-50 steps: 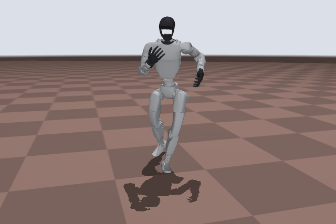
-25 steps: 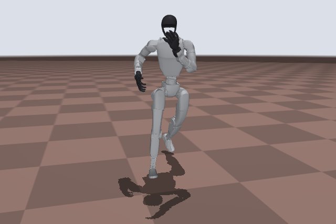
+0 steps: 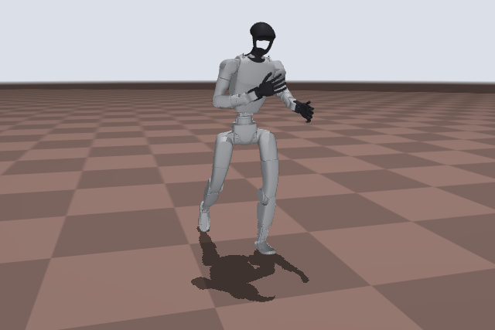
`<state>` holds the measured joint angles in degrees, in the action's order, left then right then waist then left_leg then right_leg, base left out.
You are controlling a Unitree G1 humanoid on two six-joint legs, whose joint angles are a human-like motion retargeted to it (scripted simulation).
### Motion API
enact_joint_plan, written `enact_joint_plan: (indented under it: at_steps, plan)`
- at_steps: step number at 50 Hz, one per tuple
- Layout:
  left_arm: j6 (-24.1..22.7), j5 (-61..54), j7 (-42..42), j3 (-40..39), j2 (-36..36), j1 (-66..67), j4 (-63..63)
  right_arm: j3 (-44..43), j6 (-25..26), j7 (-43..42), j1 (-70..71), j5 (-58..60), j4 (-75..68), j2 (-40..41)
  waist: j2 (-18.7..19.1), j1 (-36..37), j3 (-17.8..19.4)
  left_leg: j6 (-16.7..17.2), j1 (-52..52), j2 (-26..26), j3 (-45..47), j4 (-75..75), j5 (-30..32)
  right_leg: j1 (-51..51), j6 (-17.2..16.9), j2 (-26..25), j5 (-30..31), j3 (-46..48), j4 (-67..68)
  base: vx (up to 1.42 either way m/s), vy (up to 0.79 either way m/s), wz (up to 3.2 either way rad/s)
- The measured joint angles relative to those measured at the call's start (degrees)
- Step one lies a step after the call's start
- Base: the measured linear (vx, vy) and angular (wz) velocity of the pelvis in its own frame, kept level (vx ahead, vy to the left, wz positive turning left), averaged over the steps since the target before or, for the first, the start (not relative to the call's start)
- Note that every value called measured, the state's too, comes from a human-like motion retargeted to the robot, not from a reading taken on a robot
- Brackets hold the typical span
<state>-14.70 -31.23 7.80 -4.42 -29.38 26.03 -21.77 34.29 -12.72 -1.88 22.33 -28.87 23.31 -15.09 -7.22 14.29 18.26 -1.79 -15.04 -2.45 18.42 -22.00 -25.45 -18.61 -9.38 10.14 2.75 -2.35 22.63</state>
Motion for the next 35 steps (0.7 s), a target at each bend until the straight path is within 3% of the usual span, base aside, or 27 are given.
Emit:
enact_joint_plan:
  at_steps: [2, 3, 5, 7, 10, 13, 17, 19, 20, 22, 25, 27, 30, 32, 35]
  plan:
    - [1.15, 6.35, 2.15, 3.96, 2.4, -12.31, 4.11, -0.02, 0.16, -4.56, -5.92, 6.36, -3.19, -1.62, -1.82, -1.85, 0.56, -2.14, 2.17, 0.86, -0.34, -4.9, -5.41, 7.05, -1.51, 1.15, -2.49, 0.31, 17.29, 1.07, 0.22, 0.38]
    - [1.62, 8.66, 4.45, 5.84, 3.67, -19.15, 5.79, -0.51, 0.87, -6.69, -9.16, 10.37, -4.81, -2.81, -2.77, -3.07, -0.02, -2.88, 2.7, 1.39, -0.52, -5.98, -6.78, 12.22, -0.59, 2.01, -5.71, 0.63, 25.67, 1.02, 0.19, 0.36]
    - [1.97, 11.19, 9.05, 8.75, 6.19, -33.28, 7.56, -2.78, 1.63, -8.56, -16.53, 13.83, -6.44, -5.83, -3.43, -6.57, -2.16, -3.33, 3.91, 1.93, -1.25, -5.7, -7.94, 22.44, 3.21, 3.43, -12.65, 2.53, 37.51, 0.98, 0.18, 0.5]
    - [2.03, 12.1, 11.11, 10.11, 8.37, -46.82, 7.53, -6.64, 0.8, -6.22, -24.35, 7.39, -5.6, -10.12, -1.46, -12.04, -4.53, -2.63, 6.21, 1.55, -3.3, -2.65, -6.87, 29.83, 6.7, 3.09, -17.19, 6.27, 40.57, 0.97, 0.15, 0.9]
    - [1.0, 13.82, 12.79, 11.41, 9.44, -63.72, 6.38, -13.79, 0.19, 0.35, -34.48, -5.29, -3.6, -18.5, 3.47, -22.75, -6.55, -0.78, 10.95, -0.15, -8.6, 2.22, -2.62, 35.42, 7.21, -1.12, -20.44, 11.68, 33.09, 1.0, 0.05, 1.41]
    - [-0.55, 16.62, 15.58, 14.08, 6.5, -76.12, 5.34, -21.25, -0.15, 3.38, -40.72, -8.89, -3.92, -26.63, 6.8, -33.85, -7.24, 1.87, 15.21, -0.98, -13.94, 5.14, 3.06, 37.13, 3.58, -4.49, -18.78, 14.67, 14.17, 1.03, -0.1, 1.58]
    - [-2.8, 12.31, 18.85, 19.38, 3.3, -87.73, 5.65, -29.2, 1.32, 4.02, -44.22, -8.56, -7.57, -31.42, 7.99, -43.98, -7.75, 4.45, 20.91, 0.69, -18.63, 6.14, 8.34, 37.05, -0.86, -2.51, -16.61, 22.28, -12.32, 1.09, -0.24, 1.29]
    - [-3.61, 7.72, 18.61, 20.73, 3.65, -88.77, 5.8, -30.83, 2.94, 4.22, -43.98, -8.18, -9.61, -30.15, 8.12, -45.28, -7.15, 4.22, 24.63, 0.97, -19.88, 5.23, 10.06, 36.4, -0.77, -2.19, -14.45, 23.81, -16.49, 1.13, -0.33, 0.48]
    - [-3.74, 5.46, 17.89, 20.84, 4.1, -88.08, 5.69, -31.01, 3.79, 4.41, -43.36, -7.87, -10.57, -28.98, 8.19, -45.0, -6.57, 3.47, 26.34, 0.92, -20.28, 4.0, 11.01, 35.72, 0.36, -2.42, -13.46, 23.31, -16.23, 1.12, -0.35, -0.32]
    - [-2.09, 6.81, 14.83, 19.4, 4.39, -81.97, 5.16, -28.14, 4.56, 3.9, -39.12, -6.1, -12.93, -25.93, 8.64, -42.16, -4.19, 1.75, 26.86, 0.09, -20.16, -4.86, 13.44, 33.87, 4.46, -3.91, -17.92, 20.54, -9.31, 1.11, -0.34, -0.88]
    - [1.42, 19.8, 13.73, 17.2, 5.01, -64.07, 5.32, -18.93, 4.05, 0.22, -28.42, -1.29, -16.16, -21.83, 10.01, -38.07, -1.97, 1.85, 19.78, -1.49, -19.07, -25.7, 19.41, 32.75, 8.11, -5.76, -25.62, 17.78, 1.6, 1.1, -0.26, -0.99]
    - [2.24, 18.54, 14.46, 16.49, 7.02, -45.87, 4.54, -13.37, 3.71, -2.39, -21.47, 2.59, -15.66, -19.02, 10.64, -34.17, -4.63, 2.65, 10.72, -3.26, -15.39, -38.84, 17.91, 35.62, 8.08, -5.37, -28.74, 15.8, 9.55, 1.1, -0.19, -1.1]
    - [2.48, 10.82, 12.62, 14.94, 8.56, -22.89, 3.3, -7.13, 4.92, -3.61, -8.13, 6.44, -12.73, -12.17, 9.02, -24.69, -4.9, -4.19, 0.75, -2.82, -11.4, -46.86, 11.07, 30.42, 7.42, -6.56, -26.75, 10.34, 2.27, 0.97, -0.2, -1.6]
    - [1.67, 7.99, 11.89, 13.12, 5.21, -9.66, 0.75, -5.52, 5.26, -3.38, -0.75, 8.73, -10.89, -7.43, 6.27, -15.98, -5.1, -6.07, -3.93, -2.53, -7.49, -45.31, 8.36, 27.6, 6.47, -5.74, -24.08, 5.9, -0.83, 0.99, -0.09, -1.88]
    - [0.63, 7.26, 9.09, 8.21, -3.55, 5.03, -2.79, -3.84, 5.0, -4.44, 8.59, 12.35, -8.64, -2.33, 1.38, -1.84, -4.86, -5.83, -9.03, -0.25, -3.67, -34.15, 6.95, 23.85, 3.76, -2.76, -18.55, 0.06, -5.03, 1.02, 0.07, -1.71]
